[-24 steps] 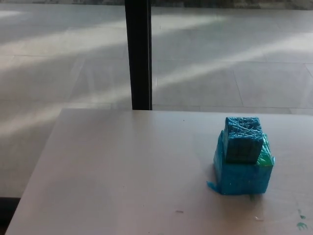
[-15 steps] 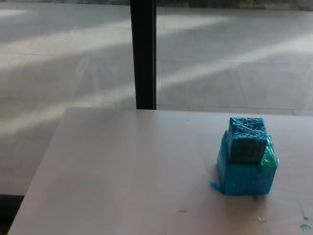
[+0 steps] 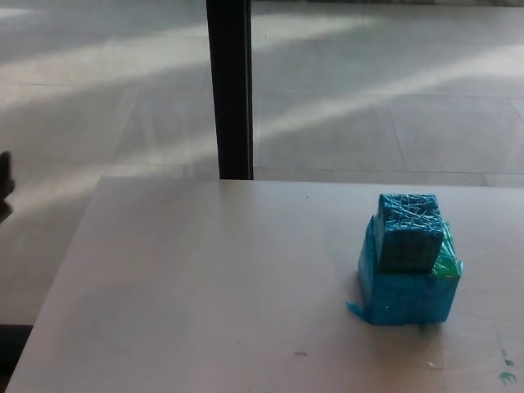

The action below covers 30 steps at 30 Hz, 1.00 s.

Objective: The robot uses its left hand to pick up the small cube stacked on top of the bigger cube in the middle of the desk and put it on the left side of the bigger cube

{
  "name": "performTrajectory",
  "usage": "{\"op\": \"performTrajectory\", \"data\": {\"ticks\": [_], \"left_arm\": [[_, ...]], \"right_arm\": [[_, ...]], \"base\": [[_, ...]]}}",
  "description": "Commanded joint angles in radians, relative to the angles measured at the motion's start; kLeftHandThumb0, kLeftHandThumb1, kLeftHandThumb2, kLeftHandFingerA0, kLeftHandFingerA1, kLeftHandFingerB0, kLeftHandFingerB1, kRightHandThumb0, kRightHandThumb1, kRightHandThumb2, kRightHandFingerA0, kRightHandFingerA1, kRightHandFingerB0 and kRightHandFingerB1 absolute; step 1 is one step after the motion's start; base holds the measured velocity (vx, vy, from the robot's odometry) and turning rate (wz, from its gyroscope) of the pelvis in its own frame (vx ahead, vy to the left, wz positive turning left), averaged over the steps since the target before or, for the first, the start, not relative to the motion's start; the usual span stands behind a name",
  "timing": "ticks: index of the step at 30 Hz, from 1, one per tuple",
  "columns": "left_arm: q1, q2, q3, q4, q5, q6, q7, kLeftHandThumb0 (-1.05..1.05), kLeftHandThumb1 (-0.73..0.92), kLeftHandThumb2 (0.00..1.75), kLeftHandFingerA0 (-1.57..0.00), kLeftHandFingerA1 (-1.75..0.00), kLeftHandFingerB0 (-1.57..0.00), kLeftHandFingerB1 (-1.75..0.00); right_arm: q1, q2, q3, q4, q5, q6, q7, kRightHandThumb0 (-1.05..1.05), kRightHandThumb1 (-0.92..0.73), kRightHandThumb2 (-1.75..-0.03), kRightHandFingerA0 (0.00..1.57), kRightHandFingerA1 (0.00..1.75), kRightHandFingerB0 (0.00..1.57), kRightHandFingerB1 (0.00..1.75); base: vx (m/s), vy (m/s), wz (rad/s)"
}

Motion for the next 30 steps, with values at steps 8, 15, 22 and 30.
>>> {"op": "performTrajectory", "data": {"ticks": [8, 15, 22, 30], "left_arm": [[-0.471, -0.191, -0.534, 0.056, 0.257, -0.056, -0.082, -0.92, 0.90, 0.67, -0.38, -0.63, -0.25, -0.38], [-0.552, -0.273, -0.647, 0.171, 0.270, -0.065, -0.087, -0.89, 0.88, 0.67, -0.25, -0.55, -0.26, -0.38], [-0.657, -0.378, -0.765, 0.337, 0.326, -0.114, -0.111, -0.84, 0.87, 0.67, -0.27, -0.48, -0.26, -0.35], [-0.730, -0.445, -0.852, 0.410, 0.408, -0.135, -0.151, -0.89, 0.89, 0.67, -0.22, -0.44, -0.27, -0.35]], "right_arm": [[0.020, -0.035, -0.010, -0.013, 0.016, -0.017, 0.030, -0.86, -0.61, -0.68, 0.52, 1.06, 0.34, 0.85], [0.008, -0.026, -0.020, 0.023, 0.027, -0.033, 0.034, -0.84, -0.61, -0.68, 0.50, 1.04, 0.35, 0.84], [0.032, -0.035, -0.015, -0.036, 0.010, -0.015, 0.030, -0.83, -0.62, -0.69, 0.54, 1.05, 0.37, 0.84], [0.020, -0.034, -0.010, -0.040, 0.004, 0.012, 0.023, -0.80, -0.61, -0.70, 0.54, 1.01, 0.39, 0.82]], "base": [[0.00, 0.000, 0.00], [0.00, 0.000, 0.00], [0.00, 0.000, 0.00], [0.00, 0.000, 0.00]]}}
